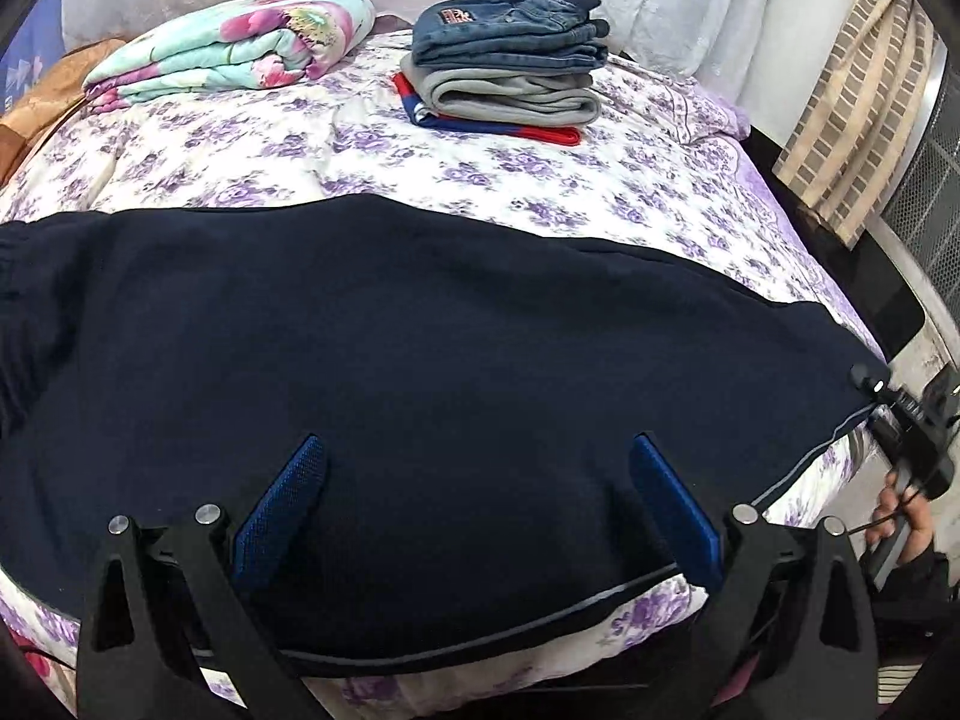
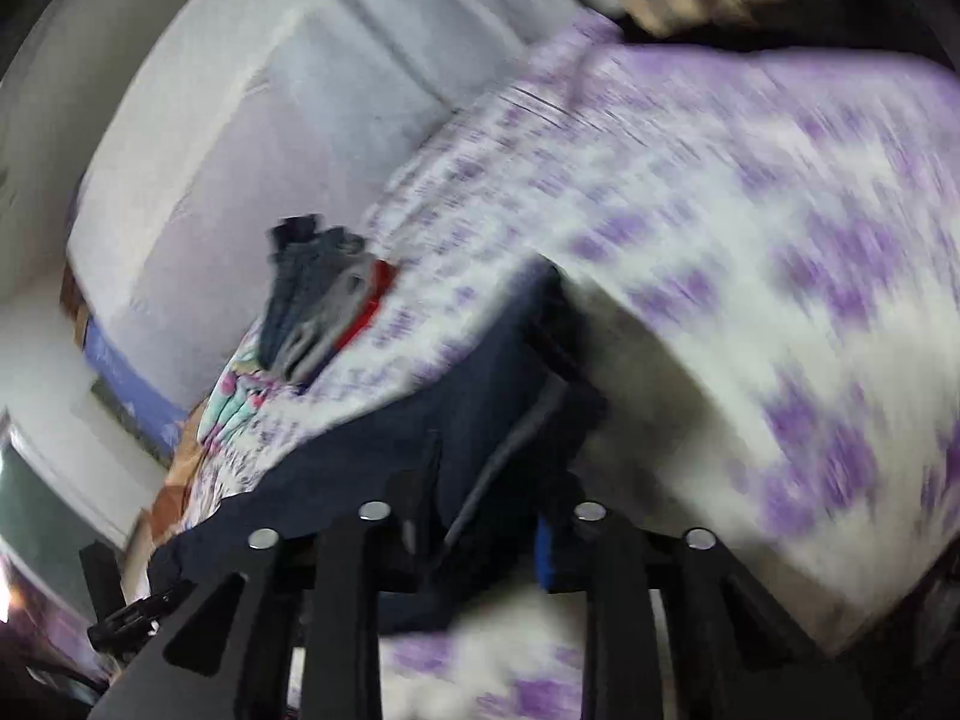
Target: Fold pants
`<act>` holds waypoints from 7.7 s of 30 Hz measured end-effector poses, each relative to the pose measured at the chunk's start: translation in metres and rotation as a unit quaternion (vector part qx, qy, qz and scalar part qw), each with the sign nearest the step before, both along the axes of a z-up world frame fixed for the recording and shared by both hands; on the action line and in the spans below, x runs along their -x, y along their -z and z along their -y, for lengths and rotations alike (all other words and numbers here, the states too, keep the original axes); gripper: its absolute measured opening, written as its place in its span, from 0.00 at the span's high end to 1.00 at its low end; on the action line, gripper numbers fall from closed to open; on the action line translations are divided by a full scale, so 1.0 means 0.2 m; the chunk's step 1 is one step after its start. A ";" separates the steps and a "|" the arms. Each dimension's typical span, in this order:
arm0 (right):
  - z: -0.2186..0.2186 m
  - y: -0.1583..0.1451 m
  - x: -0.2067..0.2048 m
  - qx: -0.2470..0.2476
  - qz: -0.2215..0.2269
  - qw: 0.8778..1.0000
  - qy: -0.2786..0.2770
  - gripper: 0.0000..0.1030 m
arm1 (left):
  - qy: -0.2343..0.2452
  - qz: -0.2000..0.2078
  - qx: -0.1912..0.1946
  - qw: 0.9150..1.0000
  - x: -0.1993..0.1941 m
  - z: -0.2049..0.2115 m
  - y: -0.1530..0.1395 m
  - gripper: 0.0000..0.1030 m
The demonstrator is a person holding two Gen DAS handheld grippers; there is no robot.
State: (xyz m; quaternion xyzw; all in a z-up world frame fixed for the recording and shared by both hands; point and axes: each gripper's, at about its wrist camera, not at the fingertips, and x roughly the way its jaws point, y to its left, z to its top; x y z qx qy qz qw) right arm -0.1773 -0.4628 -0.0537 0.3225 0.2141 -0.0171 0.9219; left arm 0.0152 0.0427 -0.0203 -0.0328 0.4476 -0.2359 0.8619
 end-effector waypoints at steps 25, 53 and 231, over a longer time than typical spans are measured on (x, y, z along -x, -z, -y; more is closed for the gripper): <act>-1.43 -0.11 -0.55 0.329 -0.120 0.869 -0.351 0.74 | -0.063 0.007 0.043 0.997 0.08 -0.33 -0.01 0.05; -1.34 -0.24 -0.44 0.303 -0.088 0.871 -0.376 0.42 | -0.068 0.003 0.047 0.997 0.08 -0.35 0.02 0.05; -0.49 -0.35 -0.14 0.067 0.098 0.981 -0.150 0.03 | 0.030 0.174 0.004 0.984 0.19 0.34 -0.44 0.79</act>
